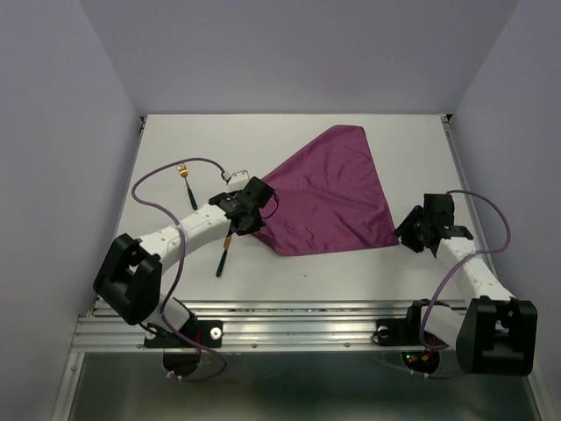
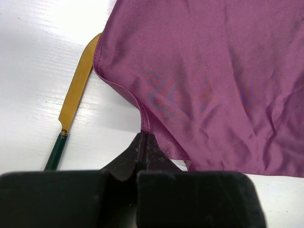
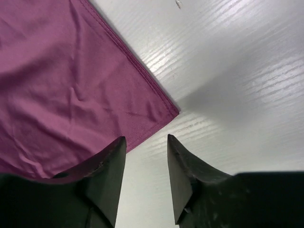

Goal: Fold the napkin into a case and place the utensils inside
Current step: Pick up the crumpled napkin from the center of the board.

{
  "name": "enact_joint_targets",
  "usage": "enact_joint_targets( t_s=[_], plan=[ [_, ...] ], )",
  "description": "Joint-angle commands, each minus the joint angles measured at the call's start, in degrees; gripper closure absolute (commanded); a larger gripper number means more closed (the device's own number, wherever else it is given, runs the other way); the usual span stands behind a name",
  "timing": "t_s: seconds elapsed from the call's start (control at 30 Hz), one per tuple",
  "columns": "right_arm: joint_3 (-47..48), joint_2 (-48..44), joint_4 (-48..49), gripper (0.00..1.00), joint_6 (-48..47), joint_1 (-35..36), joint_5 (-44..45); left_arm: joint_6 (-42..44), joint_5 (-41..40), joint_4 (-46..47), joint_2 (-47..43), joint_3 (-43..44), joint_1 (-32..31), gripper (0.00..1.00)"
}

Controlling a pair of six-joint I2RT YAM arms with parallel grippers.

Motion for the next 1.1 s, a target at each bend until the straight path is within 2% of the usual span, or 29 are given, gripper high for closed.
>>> enact_joint_targets(
  t_s=[0.0,0.03,0.17,0.47,0.9,1.07],
  plan=[
    [1.0,1.4,-2.1,0.47,0.5,-0.1,0.6,1.2,-1.1,-1.3,-1.2,1.7,0.3,1.00],
    [1.5,2.0,-1.8,0.40,0.1,-0.1,0.8,0.9,-1.0,-1.3,-2.0,1.2,0.2,1.00],
    [2.1,4.5,-0.5,0.36,-0.7,-0.1,1.8,0.7,-1.2,-0.4,-3.3,-0.2,0.3,1.00],
    [1.9,11.8,2.7,0.37,-2.2,-0.1,-0.7,1.5,-1.8,-0.3,-2.2,0.1,0.7,1.00],
    [4.0,18.8,3.7,0.37,-3.2,0.6,2.0,2.0,-0.7,0.2,-0.5,0.6,0.8,1.00],
    [4.6,20.6,3.5,0.30,-2.5,3.0,5.3,2.5,0.8,1.1,0.5,1.1,1.0,1.00]
  ],
)
